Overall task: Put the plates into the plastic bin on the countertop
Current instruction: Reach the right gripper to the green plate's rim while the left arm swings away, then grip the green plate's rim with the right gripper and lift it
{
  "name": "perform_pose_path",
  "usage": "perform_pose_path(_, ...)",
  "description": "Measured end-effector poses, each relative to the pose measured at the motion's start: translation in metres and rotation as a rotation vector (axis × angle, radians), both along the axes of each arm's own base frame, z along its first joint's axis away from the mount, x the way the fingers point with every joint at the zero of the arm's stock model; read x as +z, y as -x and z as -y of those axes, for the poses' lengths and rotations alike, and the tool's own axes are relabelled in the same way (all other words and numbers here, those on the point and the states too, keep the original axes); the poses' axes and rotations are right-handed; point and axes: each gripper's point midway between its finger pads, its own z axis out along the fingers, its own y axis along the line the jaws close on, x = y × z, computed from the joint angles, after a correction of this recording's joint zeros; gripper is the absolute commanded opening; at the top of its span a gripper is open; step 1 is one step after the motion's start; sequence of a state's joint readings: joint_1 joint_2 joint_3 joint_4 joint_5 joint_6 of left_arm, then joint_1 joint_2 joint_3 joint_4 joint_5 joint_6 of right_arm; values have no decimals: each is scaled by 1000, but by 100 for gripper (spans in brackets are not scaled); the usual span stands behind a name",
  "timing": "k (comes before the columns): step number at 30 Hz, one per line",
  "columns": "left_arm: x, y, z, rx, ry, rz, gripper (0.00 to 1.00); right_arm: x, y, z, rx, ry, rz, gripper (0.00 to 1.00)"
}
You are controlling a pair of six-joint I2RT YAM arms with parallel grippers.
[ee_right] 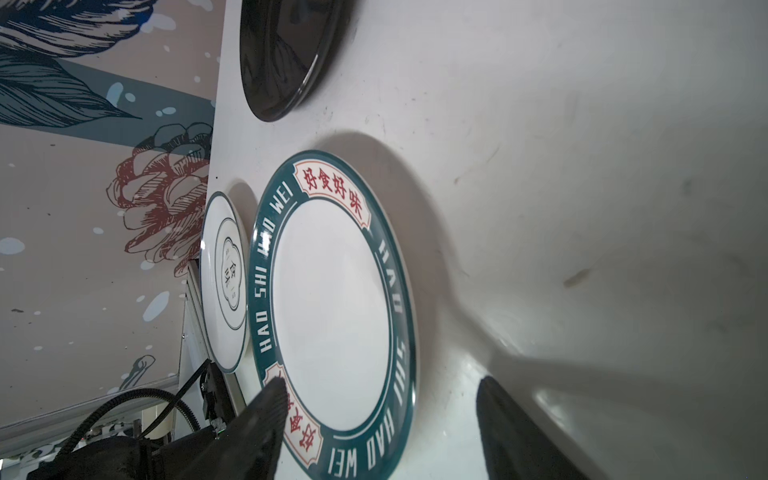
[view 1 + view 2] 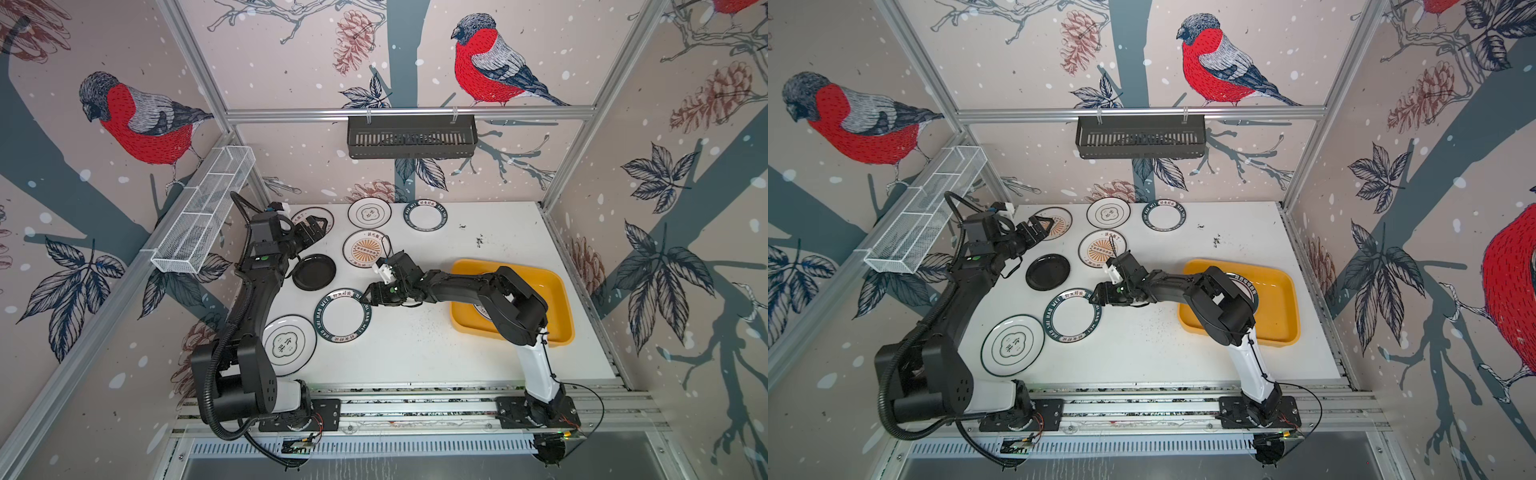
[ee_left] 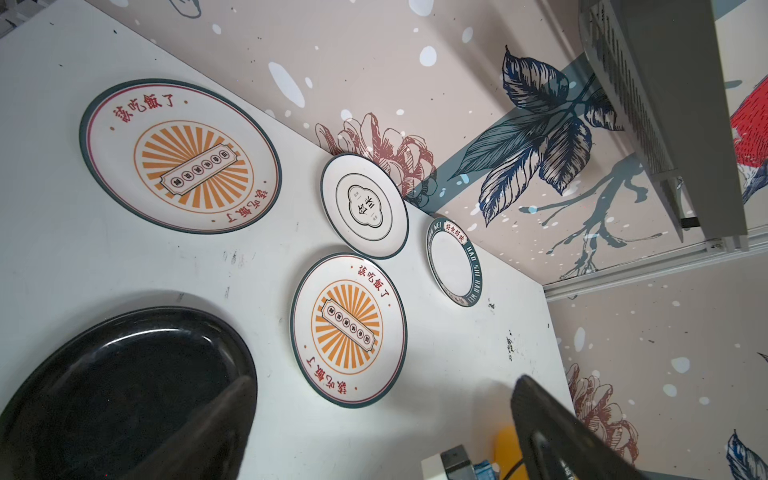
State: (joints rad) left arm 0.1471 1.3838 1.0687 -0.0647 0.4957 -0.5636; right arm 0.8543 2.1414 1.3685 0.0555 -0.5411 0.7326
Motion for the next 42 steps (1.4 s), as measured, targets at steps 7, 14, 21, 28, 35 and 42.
perform_pose_path(7,8,2,-7,9,11,31,96,-8,3,-13,36,-13,-27,58)
perform_pose_path(14,11,2,-8,10,9,39,96,-13,2,-17,45,-11,-42,45)
perform_pose_path(21,12,3,-8,11,8,41,96,-20,2,-13,32,20,-57,23)
perform_pose_path(28,12,4,-7,10,6,43,96,-24,3,-10,19,38,-77,9)
perform_pose_path(35,9,3,-7,6,8,40,96,-17,6,-8,22,24,-81,2)
perform_pose_path(42,1,1,-6,-2,16,20,96,1,3,3,3,31,-34,2)
